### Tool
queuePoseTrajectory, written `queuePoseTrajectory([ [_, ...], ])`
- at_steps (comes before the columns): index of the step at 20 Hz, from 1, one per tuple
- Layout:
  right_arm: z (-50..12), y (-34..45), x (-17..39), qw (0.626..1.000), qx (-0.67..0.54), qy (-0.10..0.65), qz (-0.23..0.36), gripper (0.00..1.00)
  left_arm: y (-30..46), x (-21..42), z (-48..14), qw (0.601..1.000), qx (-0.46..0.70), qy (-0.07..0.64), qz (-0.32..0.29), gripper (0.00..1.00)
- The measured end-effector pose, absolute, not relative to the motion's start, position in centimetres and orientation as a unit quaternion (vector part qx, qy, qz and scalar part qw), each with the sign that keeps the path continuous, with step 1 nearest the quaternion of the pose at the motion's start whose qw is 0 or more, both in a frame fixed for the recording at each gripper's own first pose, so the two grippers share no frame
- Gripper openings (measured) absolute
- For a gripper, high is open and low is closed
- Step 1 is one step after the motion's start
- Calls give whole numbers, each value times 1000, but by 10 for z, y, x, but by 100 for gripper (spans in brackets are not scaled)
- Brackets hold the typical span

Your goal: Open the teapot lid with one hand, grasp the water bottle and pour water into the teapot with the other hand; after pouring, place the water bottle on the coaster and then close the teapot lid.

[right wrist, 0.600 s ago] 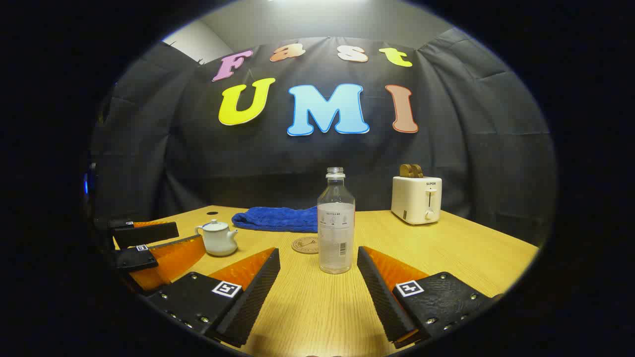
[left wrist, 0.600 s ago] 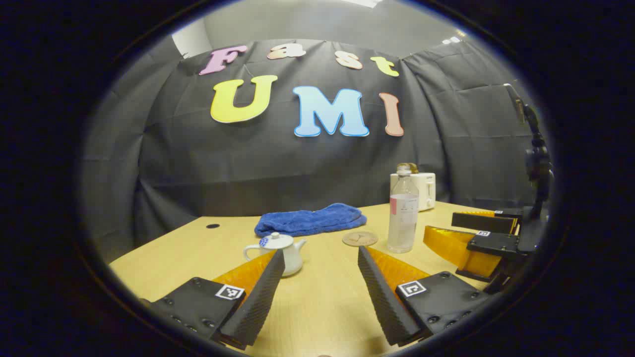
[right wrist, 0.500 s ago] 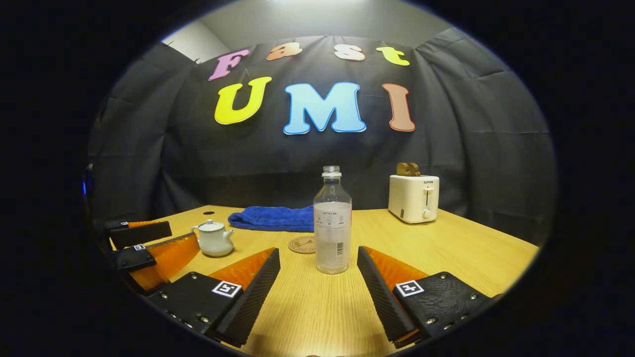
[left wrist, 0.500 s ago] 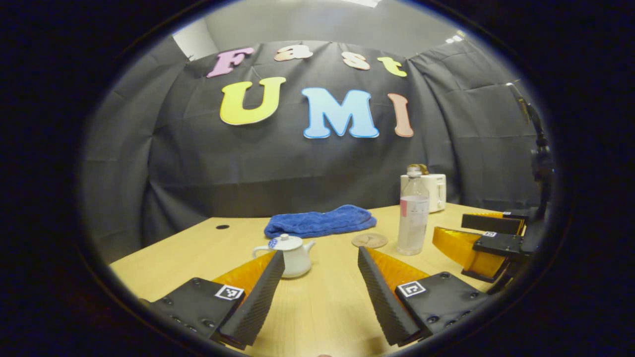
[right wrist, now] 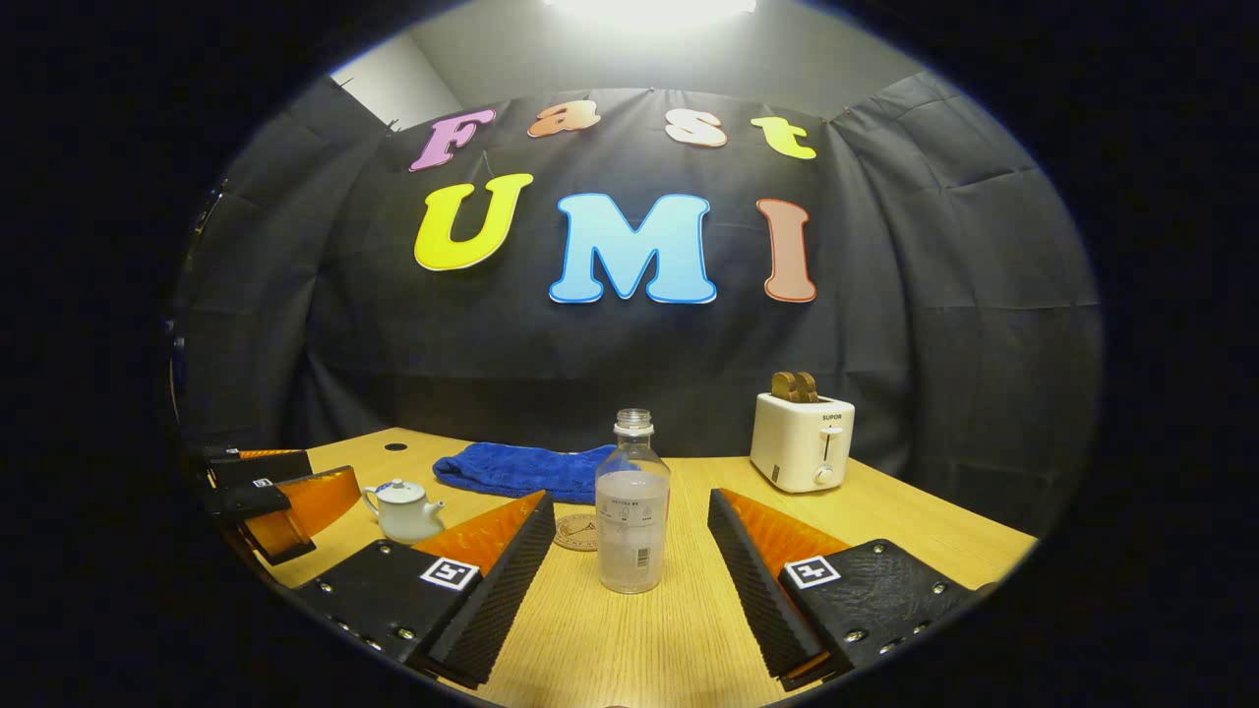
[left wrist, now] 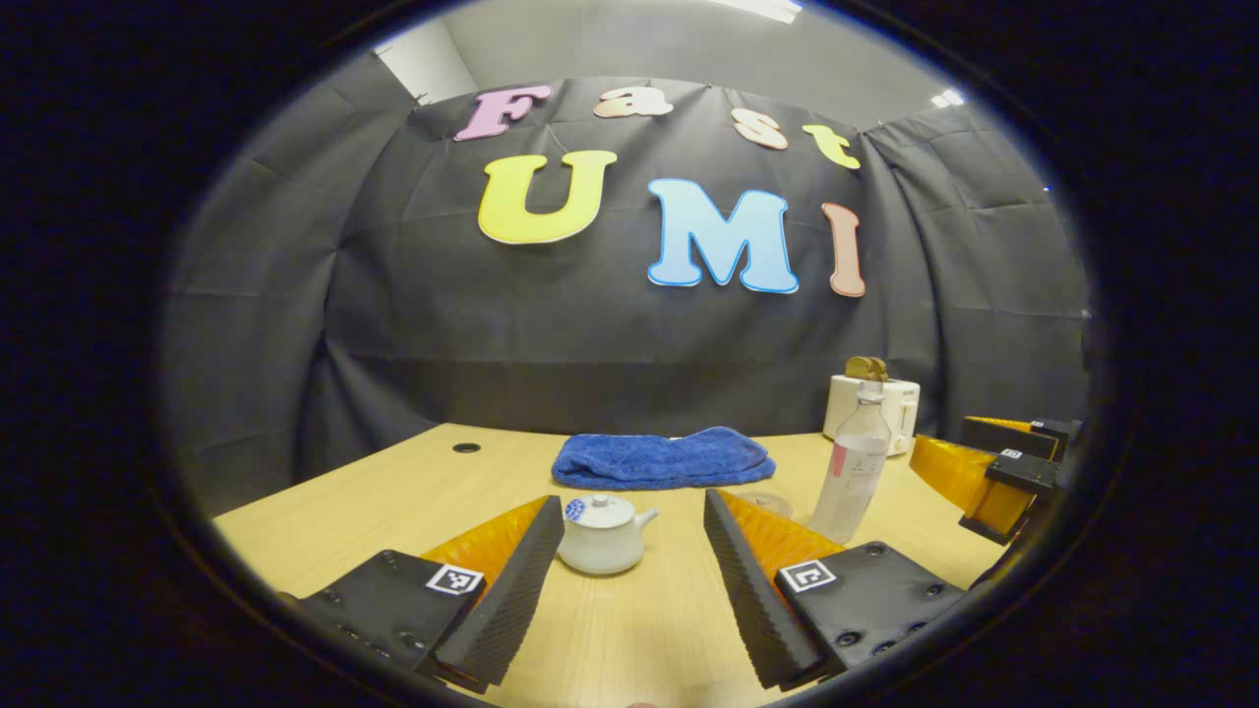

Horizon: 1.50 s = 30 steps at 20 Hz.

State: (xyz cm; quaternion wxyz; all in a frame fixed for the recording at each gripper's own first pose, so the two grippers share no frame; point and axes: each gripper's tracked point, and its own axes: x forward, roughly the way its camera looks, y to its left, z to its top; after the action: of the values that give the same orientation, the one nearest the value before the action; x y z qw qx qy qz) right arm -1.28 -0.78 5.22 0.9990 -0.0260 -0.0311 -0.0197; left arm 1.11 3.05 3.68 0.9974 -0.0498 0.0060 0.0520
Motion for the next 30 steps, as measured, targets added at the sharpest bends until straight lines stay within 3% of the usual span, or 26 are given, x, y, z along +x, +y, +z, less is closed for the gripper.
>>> queuePoseTrajectory([
  [12, 50, -7, -10, 1000, -13, -15, -13, 97, 37, 38, 46, 998, -39, 6, 43, 94],
  [27, 23, -27, 5, 999, 21, 24, -23, 97, 70, 135, -3, 995, -7, 87, 44, 95],
  [30, 19, -31, 8, 999, 26, 31, -25, 97, 72, 139, -5, 995, -15, 86, 47, 82],
])
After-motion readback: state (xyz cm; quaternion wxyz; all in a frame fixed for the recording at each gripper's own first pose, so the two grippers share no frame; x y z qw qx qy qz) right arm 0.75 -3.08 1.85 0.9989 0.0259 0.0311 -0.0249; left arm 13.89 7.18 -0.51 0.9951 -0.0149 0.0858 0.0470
